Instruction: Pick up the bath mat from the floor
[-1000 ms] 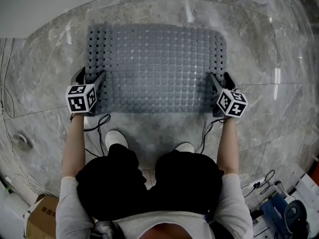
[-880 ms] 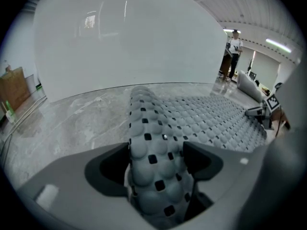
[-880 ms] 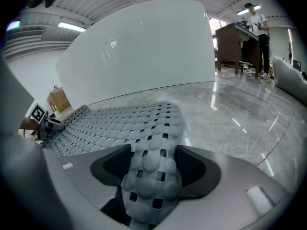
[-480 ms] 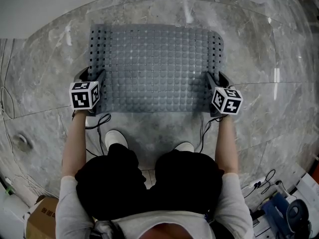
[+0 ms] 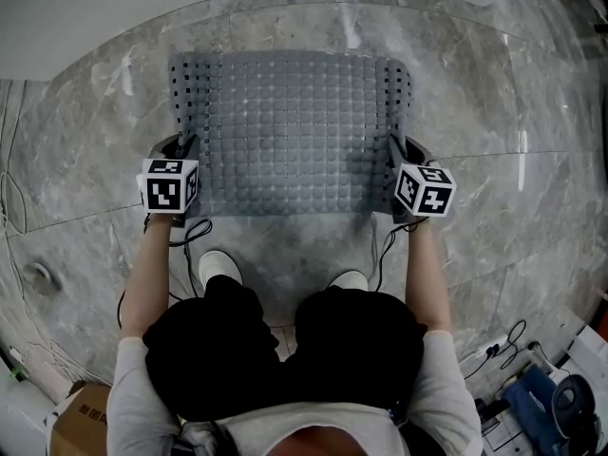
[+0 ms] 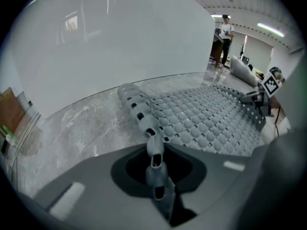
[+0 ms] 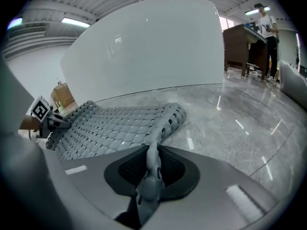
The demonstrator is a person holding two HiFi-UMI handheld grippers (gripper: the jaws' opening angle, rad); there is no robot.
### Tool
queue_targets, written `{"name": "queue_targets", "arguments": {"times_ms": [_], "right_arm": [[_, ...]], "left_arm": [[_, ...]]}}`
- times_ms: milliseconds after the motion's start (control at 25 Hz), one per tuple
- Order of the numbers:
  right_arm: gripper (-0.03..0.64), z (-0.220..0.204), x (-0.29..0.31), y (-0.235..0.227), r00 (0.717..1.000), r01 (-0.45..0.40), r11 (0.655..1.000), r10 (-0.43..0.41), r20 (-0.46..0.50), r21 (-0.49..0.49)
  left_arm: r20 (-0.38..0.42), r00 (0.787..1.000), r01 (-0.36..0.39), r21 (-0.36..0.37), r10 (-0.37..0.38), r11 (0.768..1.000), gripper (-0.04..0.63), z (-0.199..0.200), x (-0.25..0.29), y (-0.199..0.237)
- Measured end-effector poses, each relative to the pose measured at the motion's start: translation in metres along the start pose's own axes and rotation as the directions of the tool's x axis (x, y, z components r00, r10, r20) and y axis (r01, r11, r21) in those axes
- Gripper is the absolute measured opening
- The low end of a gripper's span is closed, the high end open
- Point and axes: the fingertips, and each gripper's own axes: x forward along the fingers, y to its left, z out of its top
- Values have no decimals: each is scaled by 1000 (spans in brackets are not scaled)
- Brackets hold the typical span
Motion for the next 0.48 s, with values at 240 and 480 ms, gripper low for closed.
{"name": "queue_targets", "arguments": {"times_ms": [240, 480], "right_arm": [[44, 12, -14, 8, 999, 17, 999, -18, 33, 38], [38, 40, -27, 12, 995, 29, 998, -33, 96, 47]], "left_arm": [[95, 995, 15, -30, -12, 999, 46, 14, -22, -2], [190, 981, 33, -22, -28, 999, 44, 51, -42, -2]]}}
